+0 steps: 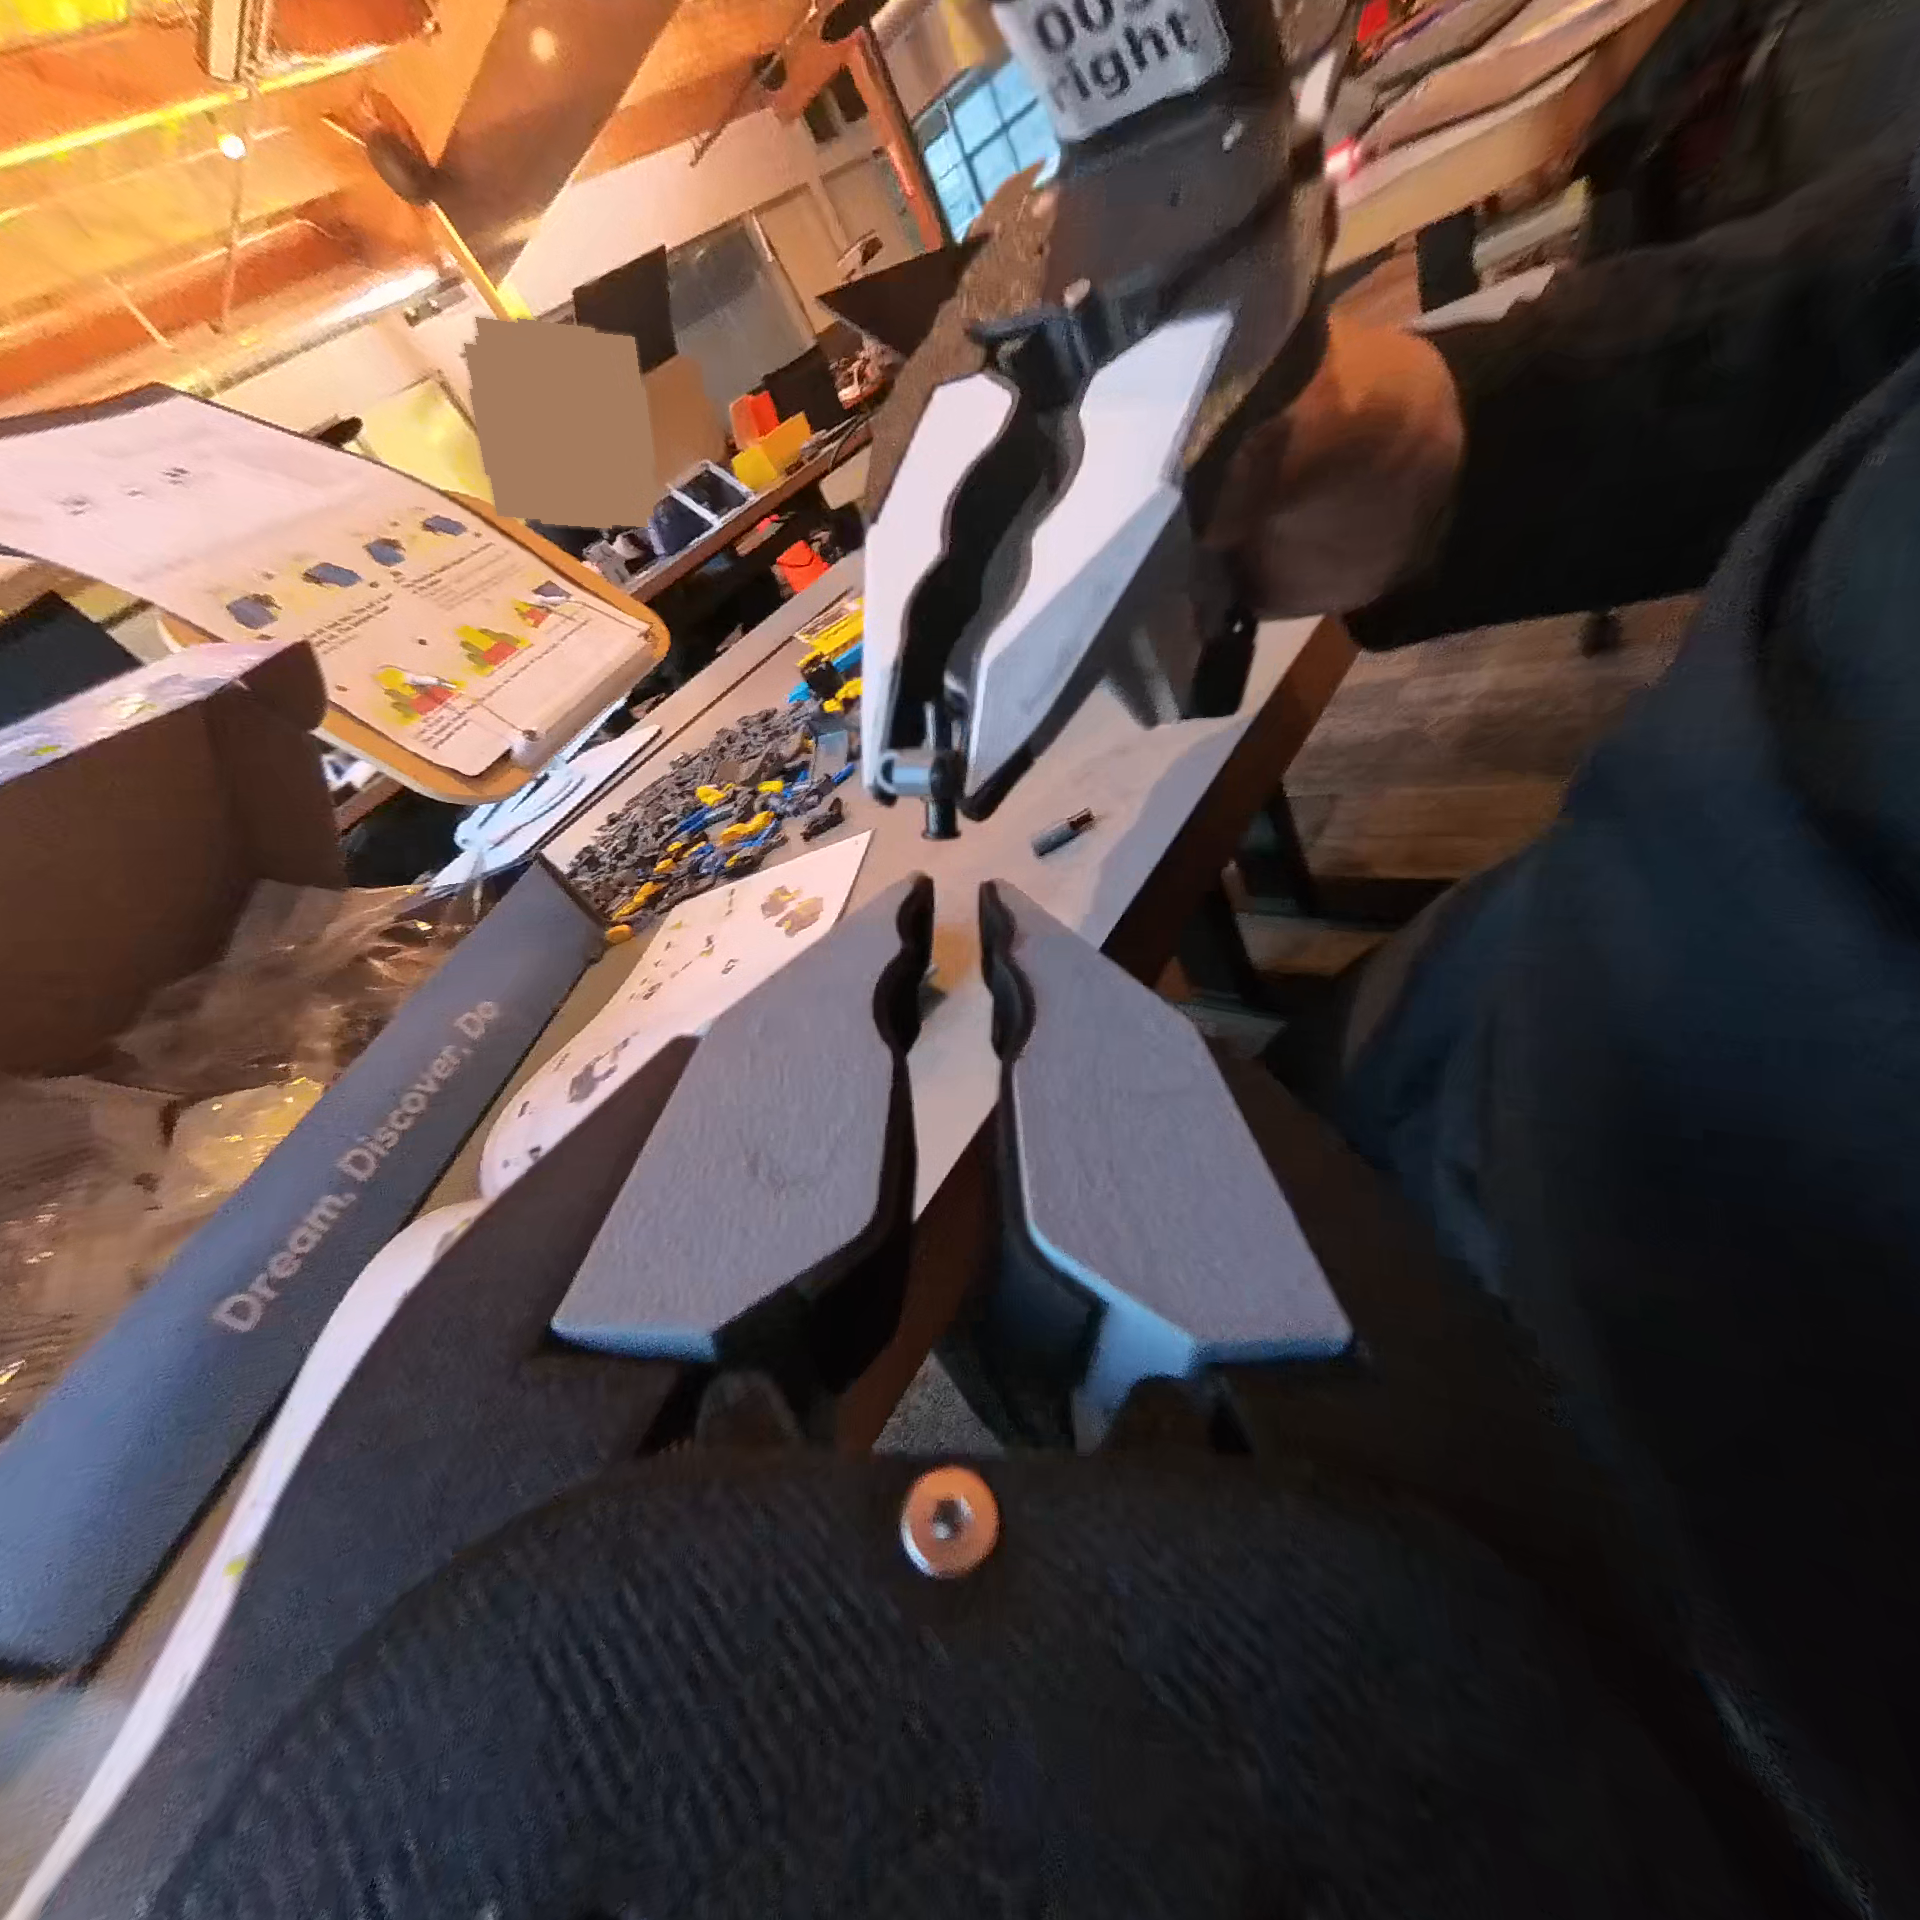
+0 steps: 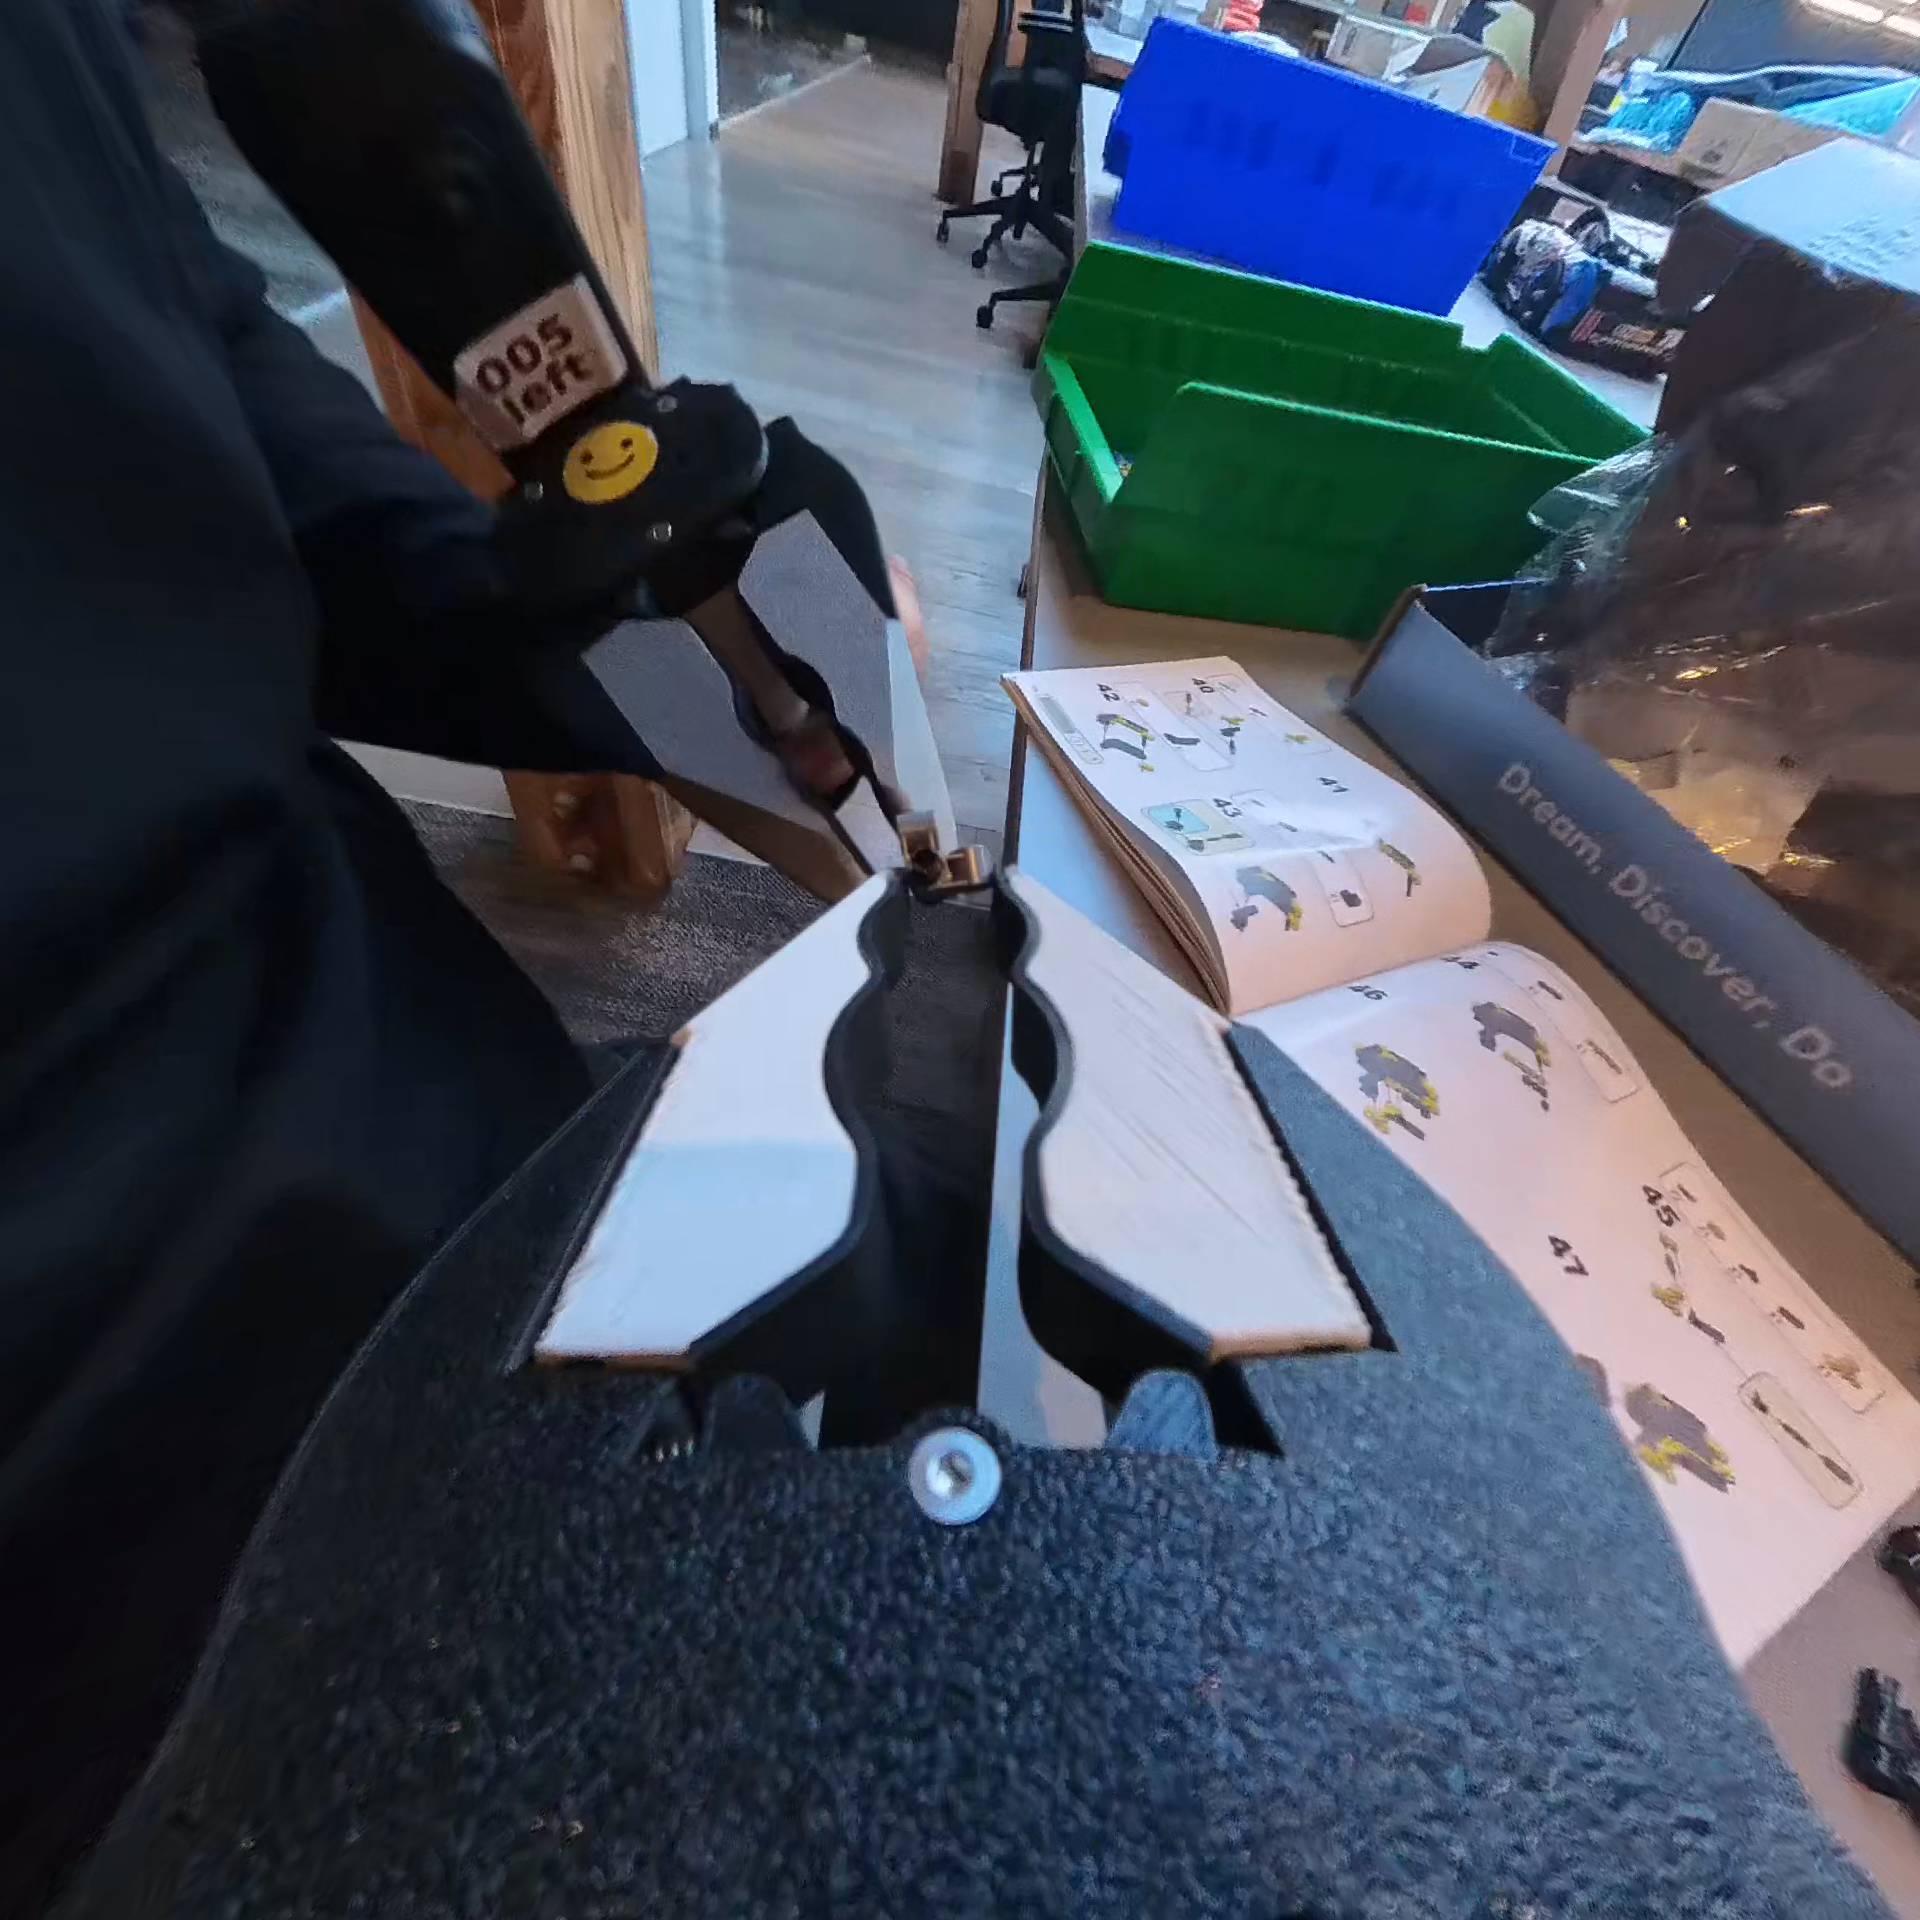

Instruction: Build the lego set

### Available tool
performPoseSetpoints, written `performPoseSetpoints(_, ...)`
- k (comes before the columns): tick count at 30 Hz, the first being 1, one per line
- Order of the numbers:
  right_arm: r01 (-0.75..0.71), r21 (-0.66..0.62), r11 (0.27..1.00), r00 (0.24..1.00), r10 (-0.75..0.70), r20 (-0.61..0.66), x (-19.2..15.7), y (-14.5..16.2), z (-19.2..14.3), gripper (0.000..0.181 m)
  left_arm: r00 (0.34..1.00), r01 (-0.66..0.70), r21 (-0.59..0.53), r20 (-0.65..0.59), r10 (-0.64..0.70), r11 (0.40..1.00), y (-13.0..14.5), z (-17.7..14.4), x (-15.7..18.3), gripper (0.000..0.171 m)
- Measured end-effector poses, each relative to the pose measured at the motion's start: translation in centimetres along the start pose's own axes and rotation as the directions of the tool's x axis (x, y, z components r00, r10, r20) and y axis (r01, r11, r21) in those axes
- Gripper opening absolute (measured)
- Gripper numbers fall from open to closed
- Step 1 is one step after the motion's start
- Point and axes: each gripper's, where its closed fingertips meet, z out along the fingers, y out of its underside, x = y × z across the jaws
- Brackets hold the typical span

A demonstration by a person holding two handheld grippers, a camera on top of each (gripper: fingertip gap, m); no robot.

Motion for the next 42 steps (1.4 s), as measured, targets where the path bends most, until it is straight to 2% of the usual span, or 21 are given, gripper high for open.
performPoseSetpoints(3, 0.032, -0.007, 0.999, 0.999, -0.032, 0.025, -0.3, 0.5, -0.1, 0.017, 0.998, 0.052, 0.02, -0.029, -0.051, 0.998, -0.2, 0.0, 0.1, 0.015)
performPoseSetpoints(7, 0.068, -0.018, 0.998, 0.998, -0.068, 0.012, 0.0, 1.4, 0.0, 0.017, 0.995, 0.075, 0.01, -0.061, -0.074, 0.997, 0.2, 0.2, 0.5, 0.015)
performPoseSetpoints(13, -0.059, -0.014, 0.998, 0.996, 0.06, 0.062, -0.3, 1.9, 0.5, 0.016, 0.996, 0.051, -0.013, -0.07, -0.052, 0.999, 0.6, 0.4, 0.9, 0.014)
performPoseSetpoints(16, -0.061, -0.025, 0.998, 0.994, 0.063, 0.094, -0.7, 2.3, 0.7, 0.016, 0.995, 0.057, -0.02, -0.079, -0.059, 0.998, 0.8, 0.4, 0.9, 0.018)
performPoseSetpoints(19, -0.062, -0.084, 0.995, 0.987, 0.074, 0.145, -0.9, 3.0, 0.4, 0.015, 0.993, 0.062, -0.023, -0.097, -0.064, 0.998, 0.8, 0.3, 1.2, 0.019)
performPoseSetpoints(23, -0.037, -0.228, 0.973, 0.966, 0.093, 0.241, -1.7, 4.6, -0.1, 0.016, 0.983, 0.087, -0.015, -0.161, -0.088, 0.996, 0.7, 0.3, 2.1, 0.013)
performPoseSetpoints(29, 0.027, -0.267, 0.963, 0.951, 0.057, 0.303, -2.1, 5.1, -0.2, 0.015, 0.946, 0.182, -0.082, -0.259, -0.197, 0.98, 1.5, 0.9, 3.9, 0.014)
performPoseSetpoints(32, 0.057, -0.289, 0.956, 0.951, 0.037, 0.308, -2.1, 5.5, -0.1, 0.015, 0.946, 0.199, -0.092, -0.243, -0.216, 0.976, 1.8, 1.0, 3.7, 0.006)
performPoseSetpoints(37, 0.077, -0.272, 0.959, 0.967, -0.005, 0.255, -1.1, 5.3, -0.1, 0.015, 0.952, 0.234, -0.097, -0.182, -0.248, 0.967, 1.9, 1.4, 2.8, 0.006)
performPoseSetpoints(42, -0.076, -0.203, 0.976, 0.99, 0.098, 0.1, 1.3, 4.8, -0.2, 0.009, 0.973, 0.227, -0.045, -0.032, -0.229, 0.973, 1.6, 1.2, 0.2, 0.006)
